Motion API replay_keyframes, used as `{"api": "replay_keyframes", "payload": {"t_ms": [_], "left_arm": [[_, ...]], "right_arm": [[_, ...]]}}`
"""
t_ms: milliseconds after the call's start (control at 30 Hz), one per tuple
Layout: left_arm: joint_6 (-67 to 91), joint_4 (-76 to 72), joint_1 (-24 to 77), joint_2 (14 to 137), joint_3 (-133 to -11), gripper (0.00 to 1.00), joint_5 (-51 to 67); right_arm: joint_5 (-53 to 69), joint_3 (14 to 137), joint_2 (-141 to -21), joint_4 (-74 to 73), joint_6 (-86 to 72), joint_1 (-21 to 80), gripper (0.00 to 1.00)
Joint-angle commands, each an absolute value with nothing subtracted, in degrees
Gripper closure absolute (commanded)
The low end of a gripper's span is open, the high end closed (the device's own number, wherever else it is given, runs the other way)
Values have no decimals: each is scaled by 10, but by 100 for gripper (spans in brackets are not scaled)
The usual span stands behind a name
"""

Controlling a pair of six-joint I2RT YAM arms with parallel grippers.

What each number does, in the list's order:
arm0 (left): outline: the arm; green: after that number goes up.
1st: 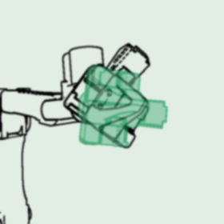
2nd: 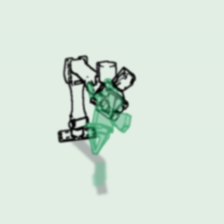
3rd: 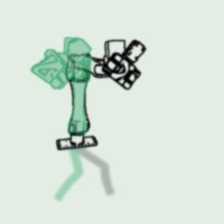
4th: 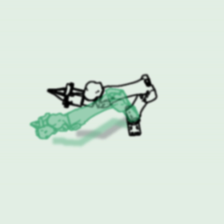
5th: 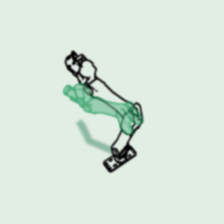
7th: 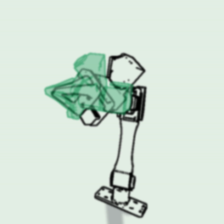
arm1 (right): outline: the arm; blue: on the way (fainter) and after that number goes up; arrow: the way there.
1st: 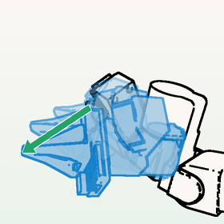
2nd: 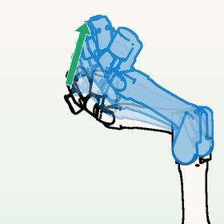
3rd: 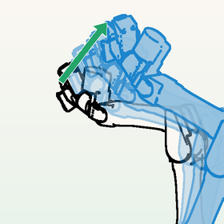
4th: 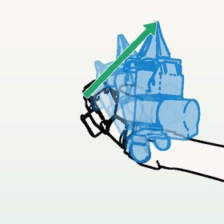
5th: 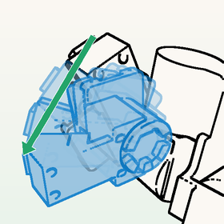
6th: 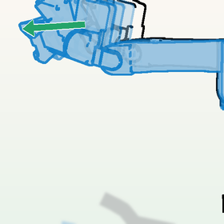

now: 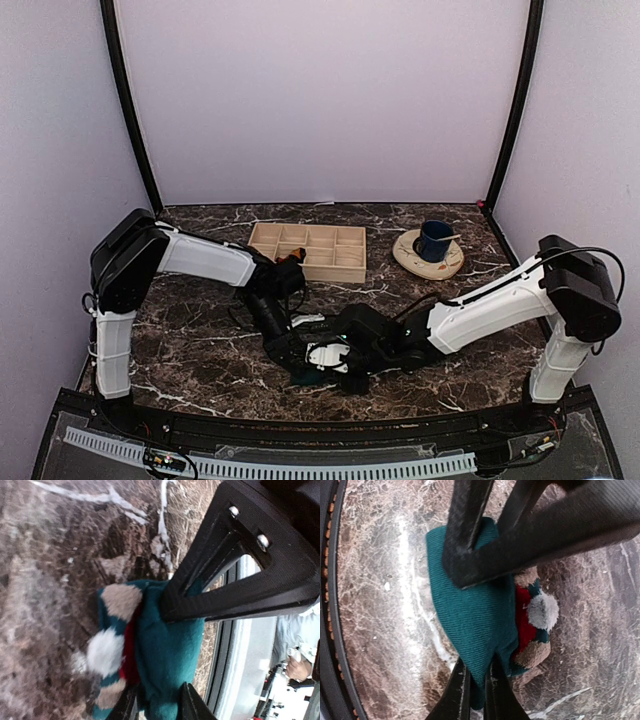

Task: Roll the socks
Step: Roll the sock at the center of the board.

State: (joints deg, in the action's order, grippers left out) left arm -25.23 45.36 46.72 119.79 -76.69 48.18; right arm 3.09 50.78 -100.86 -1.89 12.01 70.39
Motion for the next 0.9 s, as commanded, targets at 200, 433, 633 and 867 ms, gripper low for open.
{"api": "replay_keyframes", "payload": {"t_ms": [200, 433, 633, 867], "left_arm": [[-234, 432, 450, 1114, -734, 67, 429], [-220, 400, 443, 1085, -715, 67, 368], [-185, 313, 443, 1021, -660, 67, 253], [-156, 208, 447, 935, -591, 67, 182]], "right_arm": [[122, 531, -1033, -107, 71, 673, 100], [157, 544, -1038, -117, 49, 659, 100], [200, 565, -1050, -135, 35, 644, 100], [272, 604, -1072, -174, 17, 614, 100]]}}
